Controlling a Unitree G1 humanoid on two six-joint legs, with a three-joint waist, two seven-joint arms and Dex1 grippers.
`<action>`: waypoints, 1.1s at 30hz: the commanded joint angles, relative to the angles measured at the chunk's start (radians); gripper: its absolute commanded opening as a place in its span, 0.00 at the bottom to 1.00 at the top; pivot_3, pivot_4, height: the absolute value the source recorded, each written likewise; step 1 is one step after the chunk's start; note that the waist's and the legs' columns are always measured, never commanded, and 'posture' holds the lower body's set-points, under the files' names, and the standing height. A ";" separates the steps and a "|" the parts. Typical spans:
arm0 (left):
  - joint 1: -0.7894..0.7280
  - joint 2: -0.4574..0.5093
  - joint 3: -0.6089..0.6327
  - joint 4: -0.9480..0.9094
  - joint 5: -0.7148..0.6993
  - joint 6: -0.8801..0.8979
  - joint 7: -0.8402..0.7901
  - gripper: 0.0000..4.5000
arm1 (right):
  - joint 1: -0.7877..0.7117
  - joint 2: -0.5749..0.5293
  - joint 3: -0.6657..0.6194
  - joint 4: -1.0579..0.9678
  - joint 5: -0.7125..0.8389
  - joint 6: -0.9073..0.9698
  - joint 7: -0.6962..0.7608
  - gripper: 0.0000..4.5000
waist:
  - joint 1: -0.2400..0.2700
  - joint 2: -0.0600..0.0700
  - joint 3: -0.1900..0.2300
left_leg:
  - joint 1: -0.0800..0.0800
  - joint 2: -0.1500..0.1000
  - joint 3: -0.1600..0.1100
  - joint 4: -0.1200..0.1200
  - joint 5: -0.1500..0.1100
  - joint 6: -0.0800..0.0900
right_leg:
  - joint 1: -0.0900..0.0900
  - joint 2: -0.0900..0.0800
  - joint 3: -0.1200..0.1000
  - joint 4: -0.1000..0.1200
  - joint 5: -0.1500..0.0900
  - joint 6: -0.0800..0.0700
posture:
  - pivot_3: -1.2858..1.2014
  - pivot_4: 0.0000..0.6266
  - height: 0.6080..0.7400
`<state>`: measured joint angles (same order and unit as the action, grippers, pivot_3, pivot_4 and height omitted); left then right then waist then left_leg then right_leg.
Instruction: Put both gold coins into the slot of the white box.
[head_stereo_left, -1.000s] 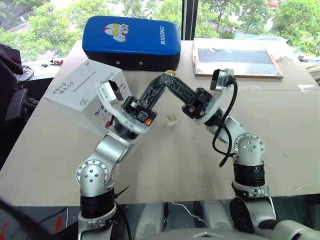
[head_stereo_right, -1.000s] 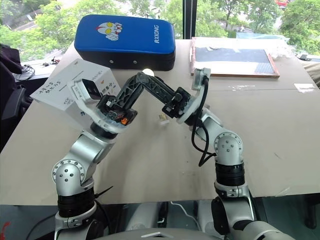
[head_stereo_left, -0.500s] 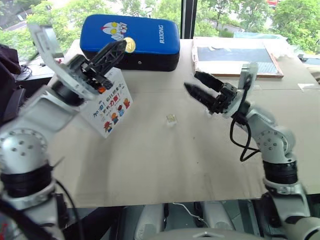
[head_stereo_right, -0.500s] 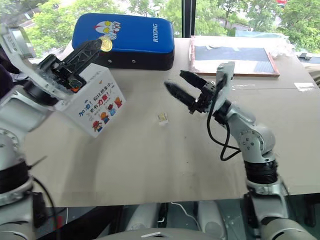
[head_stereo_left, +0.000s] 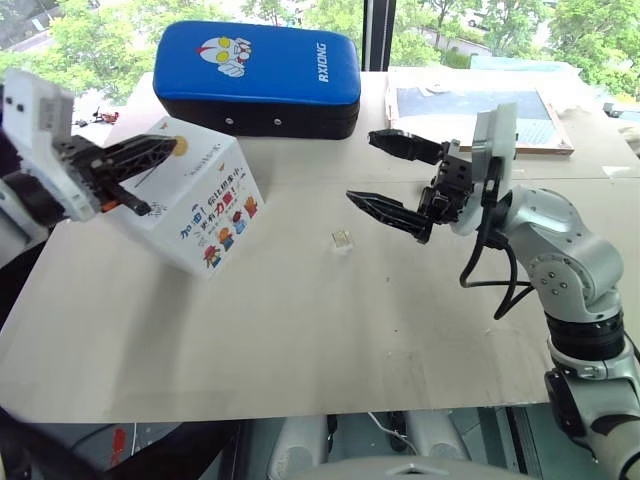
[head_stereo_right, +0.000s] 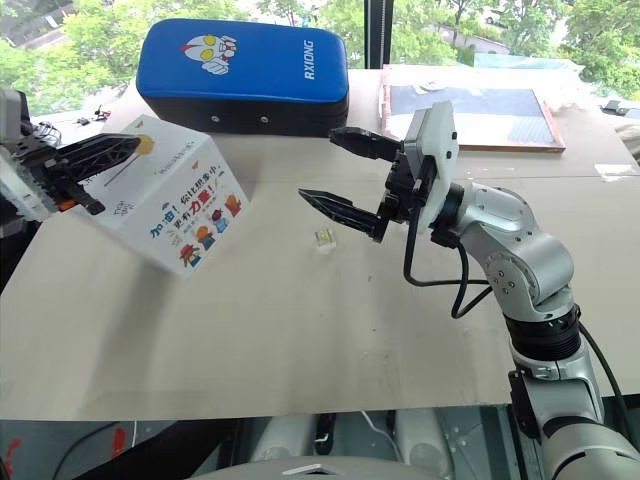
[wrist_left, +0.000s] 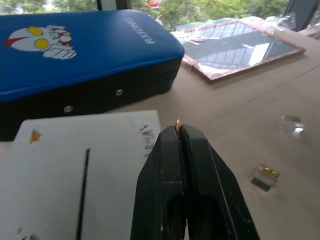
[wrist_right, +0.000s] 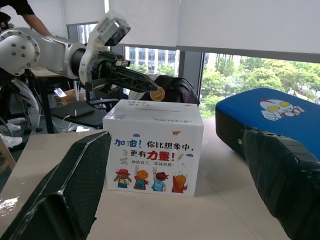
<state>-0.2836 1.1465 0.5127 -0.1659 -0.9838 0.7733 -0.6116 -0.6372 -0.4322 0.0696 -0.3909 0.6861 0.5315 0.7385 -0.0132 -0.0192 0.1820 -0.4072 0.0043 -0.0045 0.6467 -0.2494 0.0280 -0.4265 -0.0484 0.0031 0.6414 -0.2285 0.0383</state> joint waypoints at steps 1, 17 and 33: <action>0.015 -0.016 0.056 0.002 0.050 -0.025 -0.027 0.00 | -0.007 -0.002 -0.022 -0.043 0.015 0.004 -0.001 0.99 | 0.000 0.000 0.000 | -0.003 0.000 -0.001 0.001 0.000 0.000 | -0.003 0.000 -0.001 0.000 0.000 0.000 | 0.52 0.24 1.00; 0.034 -0.055 0.028 0.097 0.289 -0.092 -0.093 0.00 | 0.005 0.007 -0.027 -0.045 0.014 0.007 -0.019 0.99 | -0.001 0.000 0.000 | -0.008 -0.001 -0.002 0.004 0.000 0.000 | -0.007 -0.002 -0.003 0.003 0.001 0.000 | 0.52 0.24 1.00; -0.001 -0.076 0.004 0.125 0.349 -0.094 -0.129 0.06 | 0.002 0.016 -0.024 -0.038 0.004 -0.002 -0.028 1.00 | -0.002 -0.001 -0.001 | -0.007 -0.001 -0.002 0.007 0.000 0.000 | -0.007 -0.001 -0.003 0.009 0.001 0.000 | 0.52 0.24 1.00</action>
<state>-0.2730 1.0666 0.5000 -0.0343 -0.6427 0.6827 -0.7374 -0.6292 -0.4188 0.0691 -0.3918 0.6847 0.5424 0.7122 -0.0153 -0.0198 0.1813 -0.4140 0.0032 -0.0066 0.6544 -0.2493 0.0281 -0.4335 -0.0493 0.0002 0.6511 -0.2280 0.0385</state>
